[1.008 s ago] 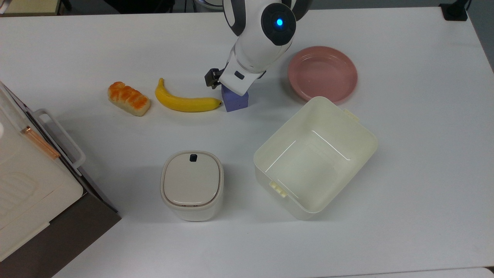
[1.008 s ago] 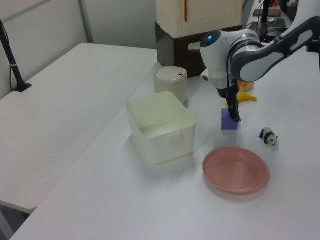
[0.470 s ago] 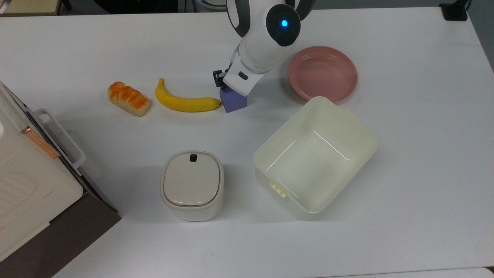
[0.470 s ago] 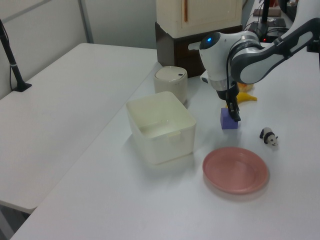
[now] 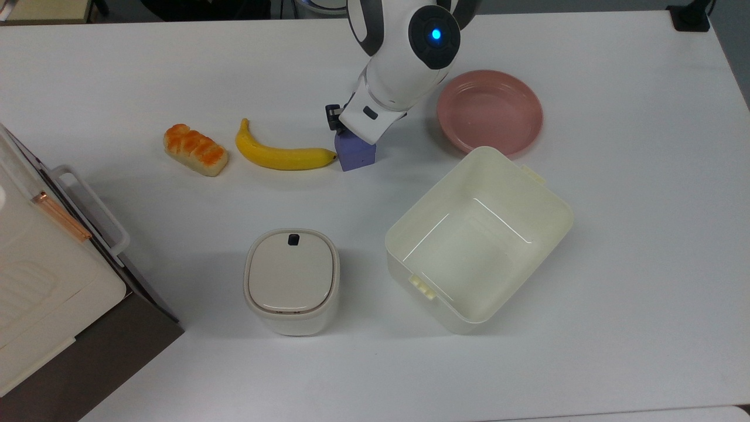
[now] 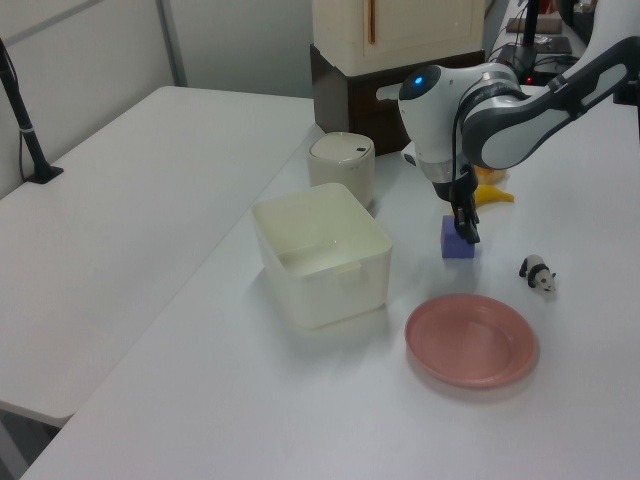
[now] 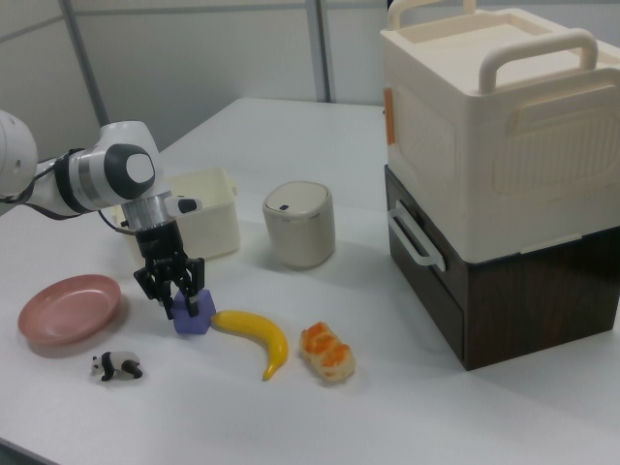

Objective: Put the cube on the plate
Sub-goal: 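Close the gripper on the purple cube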

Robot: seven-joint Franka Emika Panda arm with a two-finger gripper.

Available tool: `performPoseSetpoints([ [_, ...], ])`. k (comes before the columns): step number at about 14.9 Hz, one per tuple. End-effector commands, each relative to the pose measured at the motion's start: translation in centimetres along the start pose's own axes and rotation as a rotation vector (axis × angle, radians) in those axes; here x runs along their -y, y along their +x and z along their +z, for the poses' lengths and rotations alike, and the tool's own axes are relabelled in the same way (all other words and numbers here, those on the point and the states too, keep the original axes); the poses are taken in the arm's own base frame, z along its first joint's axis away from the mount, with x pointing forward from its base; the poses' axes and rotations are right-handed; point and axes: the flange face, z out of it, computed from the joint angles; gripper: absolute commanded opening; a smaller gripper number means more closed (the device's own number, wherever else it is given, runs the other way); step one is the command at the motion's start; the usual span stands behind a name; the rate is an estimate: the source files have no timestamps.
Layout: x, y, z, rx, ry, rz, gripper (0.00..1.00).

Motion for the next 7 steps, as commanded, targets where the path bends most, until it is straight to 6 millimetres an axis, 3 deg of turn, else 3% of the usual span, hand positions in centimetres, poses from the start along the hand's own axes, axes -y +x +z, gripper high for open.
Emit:
performPoseSetpoints([
  [1,0.84,0.34,0.23,-0.027,-0.012,0.037,0.00],
  [7,0.39,0.33,-0.70,-0.061,-0.006,0.103,0.00],
])
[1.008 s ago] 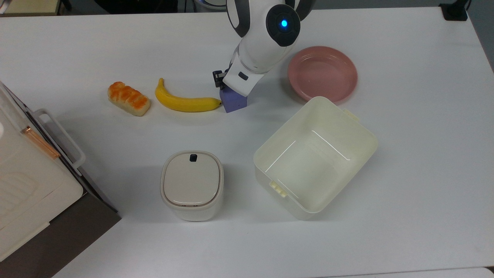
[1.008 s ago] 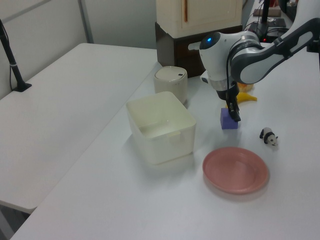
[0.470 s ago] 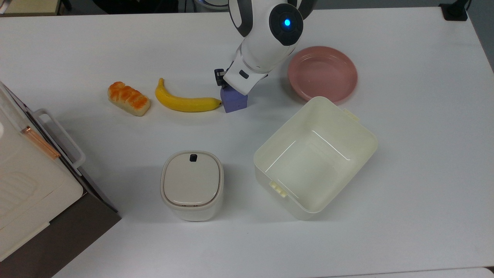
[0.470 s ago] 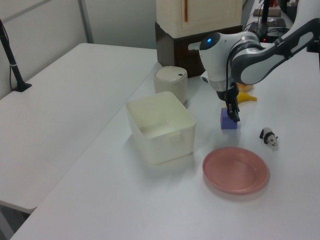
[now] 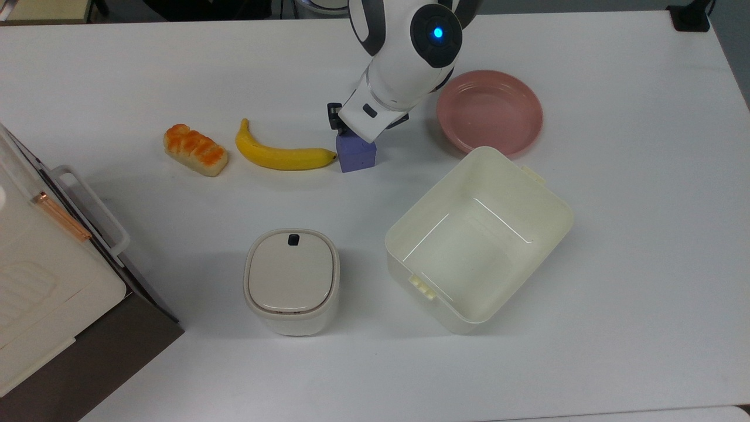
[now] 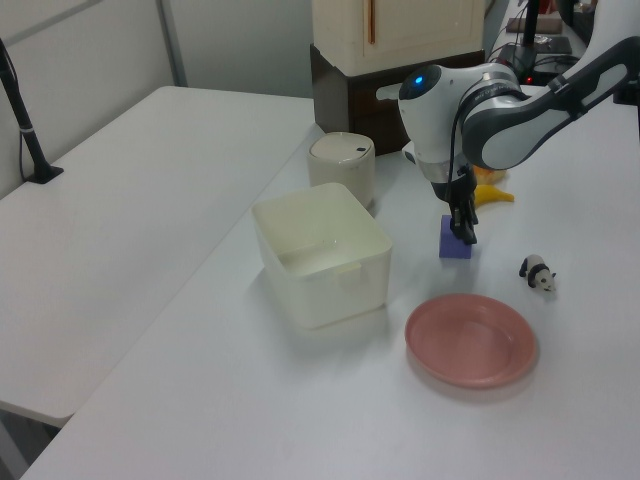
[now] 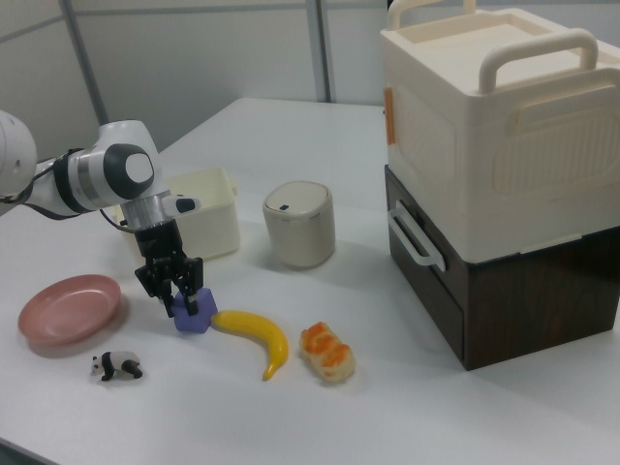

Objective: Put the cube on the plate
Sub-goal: 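Close the gripper on the purple cube, then lift the purple cube and carry it over the pink plate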

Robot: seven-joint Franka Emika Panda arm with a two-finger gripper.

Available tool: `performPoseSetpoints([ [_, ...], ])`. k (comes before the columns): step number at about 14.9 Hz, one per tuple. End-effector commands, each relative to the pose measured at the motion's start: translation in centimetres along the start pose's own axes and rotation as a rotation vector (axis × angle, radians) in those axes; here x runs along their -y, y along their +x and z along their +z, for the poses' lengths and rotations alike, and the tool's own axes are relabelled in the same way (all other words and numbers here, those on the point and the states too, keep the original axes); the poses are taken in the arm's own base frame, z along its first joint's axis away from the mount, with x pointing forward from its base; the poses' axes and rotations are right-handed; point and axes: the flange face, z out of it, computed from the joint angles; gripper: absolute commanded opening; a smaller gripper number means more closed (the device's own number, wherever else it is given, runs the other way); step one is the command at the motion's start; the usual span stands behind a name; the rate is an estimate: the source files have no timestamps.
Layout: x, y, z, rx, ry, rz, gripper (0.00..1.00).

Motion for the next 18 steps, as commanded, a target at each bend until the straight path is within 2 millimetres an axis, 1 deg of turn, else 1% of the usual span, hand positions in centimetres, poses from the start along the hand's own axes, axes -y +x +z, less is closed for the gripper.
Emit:
performPoseSetpoints([
  [1,0.0,0.0,-1.0,-0.051,-0.007,0.018,0.00],
  [3,-0.3,-0.2,-2.5,-0.073,-0.005,0.026,0.00],
  [5,-0.4,-0.9,-4.3,-0.104,-0.003,0.027,0.00],
  [6,-0.1,-1.2,-5.2,-0.120,0.001,0.025,0.00],
  [7,0.7,-1.5,-6.1,-0.134,0.001,0.017,0.00],
  [10,3.6,-3.2,-8.3,-0.109,-0.017,-0.031,0.00],
  [11,4.8,-3.8,-8.8,-0.098,-0.025,-0.053,0.00],
  [12,6.9,-4.5,-9.8,-0.108,-0.029,-0.087,0.00],
  [16,12.5,-6.2,-11.0,-0.132,-0.031,-0.092,0.00],
  [18,14.6,-6.6,-11.9,-0.150,-0.022,-0.083,0.00],
])
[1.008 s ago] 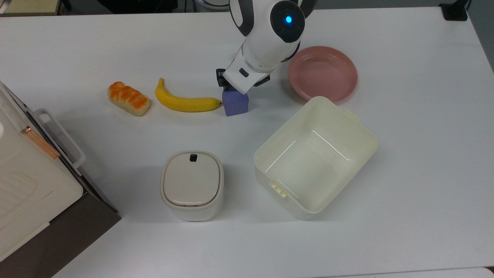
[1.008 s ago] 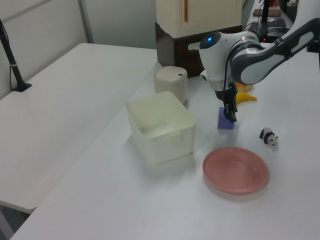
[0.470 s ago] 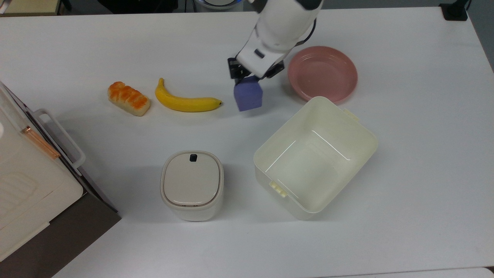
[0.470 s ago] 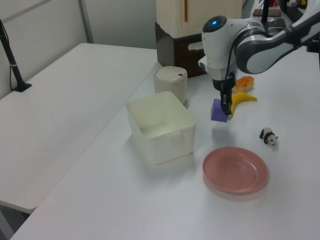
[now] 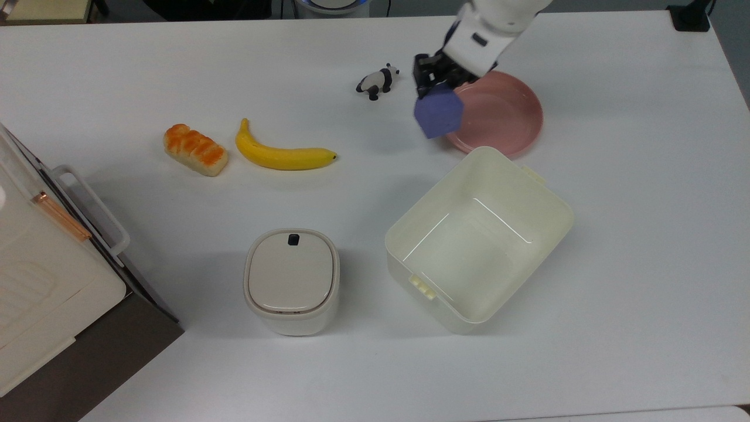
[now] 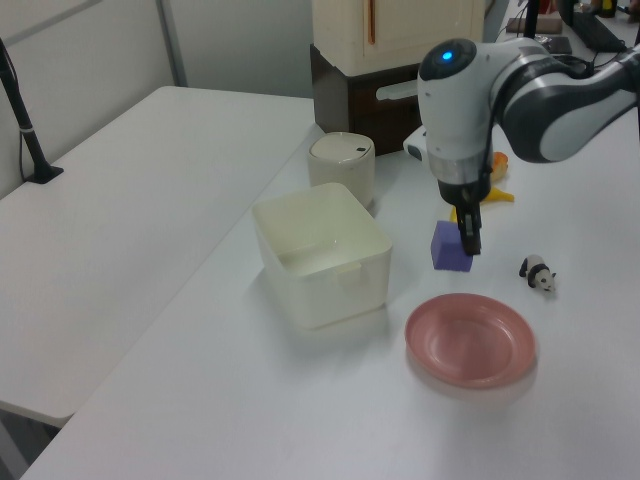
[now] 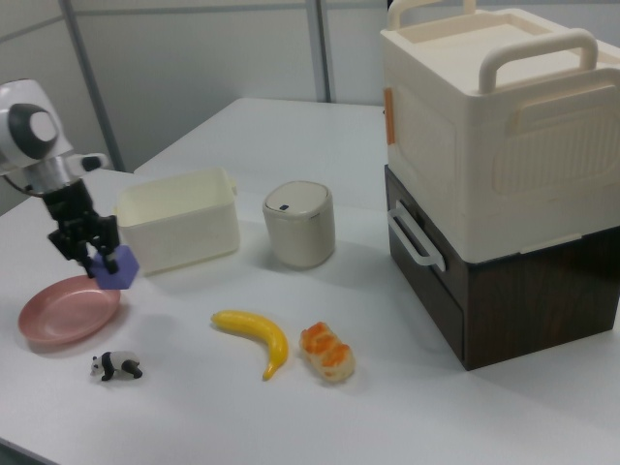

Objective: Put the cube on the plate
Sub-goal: 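Lift the purple cube and carry it over the pink plate, then lower the cube onto the pink plate and open the gripper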

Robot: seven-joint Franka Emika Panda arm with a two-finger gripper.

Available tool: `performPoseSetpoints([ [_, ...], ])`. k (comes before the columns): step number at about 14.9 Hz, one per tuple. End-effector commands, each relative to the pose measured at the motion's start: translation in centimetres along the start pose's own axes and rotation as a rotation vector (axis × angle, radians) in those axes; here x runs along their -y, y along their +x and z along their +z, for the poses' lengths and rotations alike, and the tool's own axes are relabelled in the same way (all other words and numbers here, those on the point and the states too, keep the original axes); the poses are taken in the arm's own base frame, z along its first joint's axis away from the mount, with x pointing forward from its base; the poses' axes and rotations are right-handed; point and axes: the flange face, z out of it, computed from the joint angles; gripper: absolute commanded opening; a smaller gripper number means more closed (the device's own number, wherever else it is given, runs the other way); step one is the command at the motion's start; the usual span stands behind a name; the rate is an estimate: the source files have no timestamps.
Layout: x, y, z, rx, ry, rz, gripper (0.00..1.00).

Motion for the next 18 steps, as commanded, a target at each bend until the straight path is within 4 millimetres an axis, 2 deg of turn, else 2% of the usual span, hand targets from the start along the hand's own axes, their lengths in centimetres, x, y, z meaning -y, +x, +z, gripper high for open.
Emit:
performPoseSetpoints([
  [1,4.4,-0.4,-1.6,-0.017,-0.002,0.021,0.00],
  [4,7.4,-0.2,-1.2,-0.016,-0.009,0.023,0.00],
  [7,9.5,-0.9,0.1,0.022,-0.026,0.019,0.00],
  [8,9.6,-0.9,0.1,0.027,-0.029,0.033,0.00],
  [9,9.5,-1.0,0.2,0.036,-0.033,0.042,0.30],
  [10,9.3,-1.0,0.2,0.043,-0.039,0.045,0.95],
  [11,9.3,-1.0,0.2,0.041,-0.043,0.042,1.00],
  [18,9.3,-1.1,0.0,0.037,-0.050,0.041,1.00],
])
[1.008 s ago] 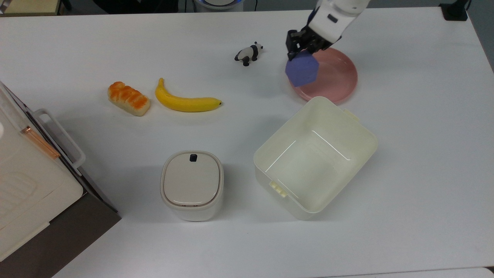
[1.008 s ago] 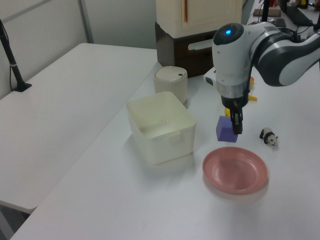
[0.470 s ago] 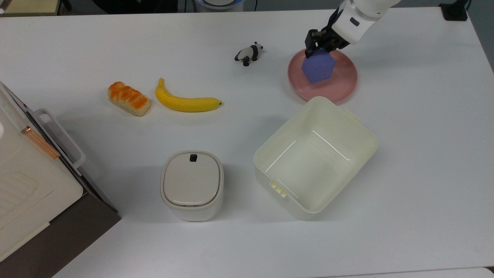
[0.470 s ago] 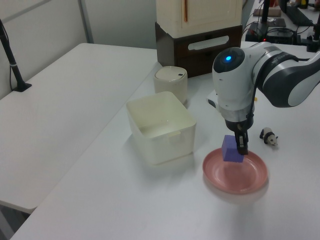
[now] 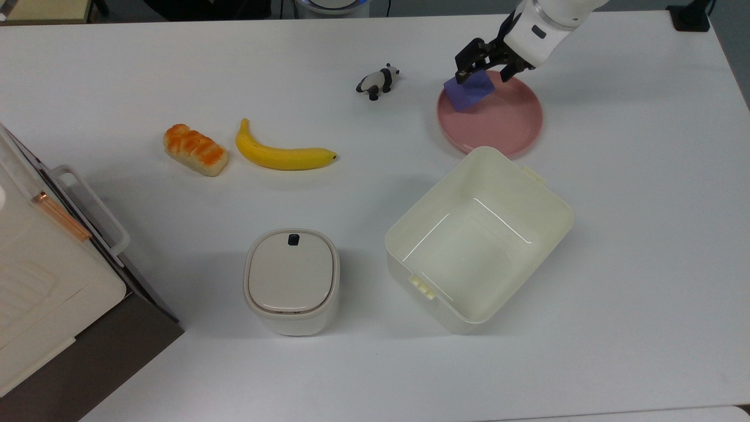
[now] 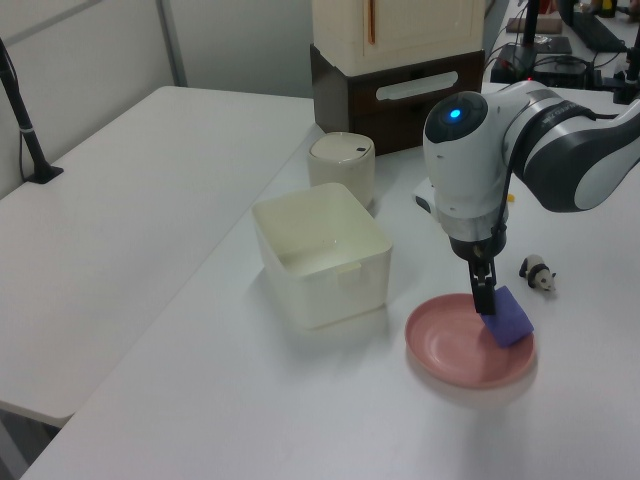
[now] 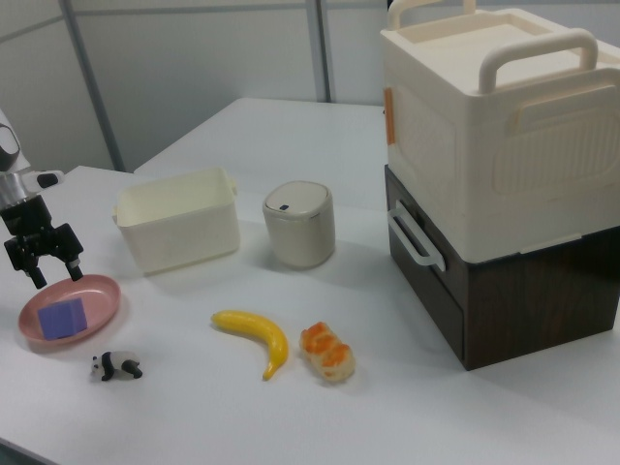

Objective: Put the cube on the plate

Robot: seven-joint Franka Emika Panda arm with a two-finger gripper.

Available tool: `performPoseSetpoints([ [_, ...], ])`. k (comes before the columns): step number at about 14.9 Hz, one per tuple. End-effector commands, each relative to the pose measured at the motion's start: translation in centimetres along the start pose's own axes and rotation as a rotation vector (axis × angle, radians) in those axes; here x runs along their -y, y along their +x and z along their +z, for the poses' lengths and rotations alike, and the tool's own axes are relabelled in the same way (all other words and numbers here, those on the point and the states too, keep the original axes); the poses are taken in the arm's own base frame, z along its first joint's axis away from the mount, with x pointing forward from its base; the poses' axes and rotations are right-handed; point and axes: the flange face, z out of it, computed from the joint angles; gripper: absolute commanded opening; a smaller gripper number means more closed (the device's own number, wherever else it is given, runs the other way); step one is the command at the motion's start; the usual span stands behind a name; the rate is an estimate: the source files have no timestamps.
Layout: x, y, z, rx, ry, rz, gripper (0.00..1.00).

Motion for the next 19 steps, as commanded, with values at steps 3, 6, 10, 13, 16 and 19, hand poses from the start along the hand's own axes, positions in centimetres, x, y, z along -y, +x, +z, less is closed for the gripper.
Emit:
performPoseSetpoints([
  [3,-0.9,-0.1,-1.3,-0.012,-0.033,0.031,1.00],
  [6,-4.8,0.1,-4.2,-0.049,-0.010,0.107,1.00],
  [10,-13.6,0.8,-9.3,-0.063,0.026,0.192,1.00],
  [13,-24.4,0.0,-14.2,-0.098,0.173,0.240,1.00],
  [16,-33.1,-2.8,-16.5,-0.154,0.253,0.367,1.00],
  [19,-37.5,-4.6,-16.7,-0.163,0.259,0.449,1.00],
])
